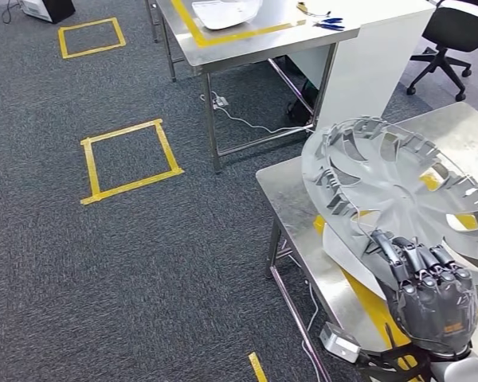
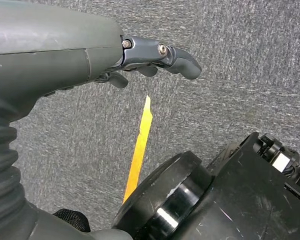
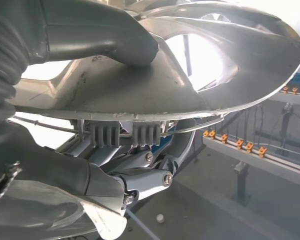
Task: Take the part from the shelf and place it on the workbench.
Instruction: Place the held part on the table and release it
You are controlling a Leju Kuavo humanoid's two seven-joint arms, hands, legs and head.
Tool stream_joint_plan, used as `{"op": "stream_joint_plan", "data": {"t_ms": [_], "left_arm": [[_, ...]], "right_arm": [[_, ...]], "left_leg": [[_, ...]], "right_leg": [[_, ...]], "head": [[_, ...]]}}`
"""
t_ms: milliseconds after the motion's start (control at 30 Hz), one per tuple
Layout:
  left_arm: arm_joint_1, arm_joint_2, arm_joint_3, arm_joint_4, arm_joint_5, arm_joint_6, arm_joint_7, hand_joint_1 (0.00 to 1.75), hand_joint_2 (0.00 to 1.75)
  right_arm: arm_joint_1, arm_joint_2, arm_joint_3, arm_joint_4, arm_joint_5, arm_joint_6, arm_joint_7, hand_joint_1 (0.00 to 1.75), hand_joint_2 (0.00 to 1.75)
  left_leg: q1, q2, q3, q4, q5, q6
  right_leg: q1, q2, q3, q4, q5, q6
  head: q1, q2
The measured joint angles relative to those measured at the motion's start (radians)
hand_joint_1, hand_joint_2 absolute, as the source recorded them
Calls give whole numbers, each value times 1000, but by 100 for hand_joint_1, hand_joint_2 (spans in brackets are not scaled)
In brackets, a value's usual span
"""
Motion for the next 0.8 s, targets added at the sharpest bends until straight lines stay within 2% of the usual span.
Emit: {"op": "stream_joint_plan", "data": {"t_ms": [233, 367, 400, 467, 533, 567, 600, 633, 667, 733, 767, 800], "left_arm": [[0, -2, -3, 0, 2, 0, 7, 0, 175], [2, 1, -17, 0, 13, 7, 22, 0, 175], [2, 1, -21, 0, 14, 9, 24, 0, 175], [3, 1, -26, -1, 18, 14, 26, 0, 175], [3, 1, -32, -2, 21, 17, 27, 0, 175], [3, 1, -35, -2, 23, 17, 27, 0, 175], [2, 1, -39, -2, 26, 18, 27, 0, 175], [2, 1, -43, -2, 28, 18, 27, 0, 175], [2, 1, -46, -2, 31, 19, 27, 0, 175], [1, 5, -49, -1, 37, 21, 27, 0, 175], [1, 6, -51, 0, 40, 23, 25, 0, 175], [0, 8, -52, 2, 43, 26, 22, 0, 175]], "right_arm": [[2, 0, -6, -2, 0, 0, 0, 175, 175], [5, 0, -7, -8, 2, 2, 0, 175, 175], [7, 0, -7, -11, 2, 2, 0, 175, 175], [8, 1, -8, -15, 0, 2, 0, 175, 175], [8, 1, -8, -15, -1, 3, -1, 175, 175], [9, 2, -8, -15, -2, 4, -2, 175, 175], [9, 2, -8, -15, -3, 4, -2, 175, 175], [10, 2, -8, -15, -5, 4, -3, 175, 175], [11, 3, -8, -14, -8, 4, -3, 175, 175], [13, 6, -8, -14, -12, 5, -4, 175, 175], [13, 8, -8, -13, -14, 5, -5, 175, 175], [13, 11, -8, -14, -16, 6, -6, 175, 175]], "left_leg": [[-1, 0, 0, 1, 0, 1], [-5, 3, 7, -4, 0, 19], [-3, 8, 15, -16, 5, 22], [2, 23, 33, -44, 17, 28], [4, 41, 42, -55, 19, 29], [6, 51, 43, -55, 18, 27], [8, 62, 43, -55, 17, 23], [11, 73, 44, -54, 14, 17], [16, 83, 44, -51, 11, 9], [22, 103, 45, -39, 0, -14], [23, 111, 47, -31, -8, -25], [23, 117, 51, -26, -13, -34]], "right_leg": [[-1, 0, 0, -1, 0, 0], [-5, 6, 5, -7, 3, 12], [-5, 0, 4, -6, 1, 14], [-6, -26, -15, 37, -31, 24], [-16, -52, -68, 150, -92, 38], [-23, -56, -97, 207, -114, 46], [-31, -59, -114, 239, -121, 54], [-39, -63, -112, 233, -110, 64], [-47, -71, -87, 186, -82, 74], [-61, -111, -14, 57, -33, 96], [-63, -126, 11, 19, -23, 95], [-63, -134, 20, 7, -24, 87]], "head": [[0, 0], [0, 0], [0, 0], [4, 0], [8, 0], [8, 0], [8, 0], [8, 0], [8, 0], [9, 0], [8, 0], [6, 0]]}}
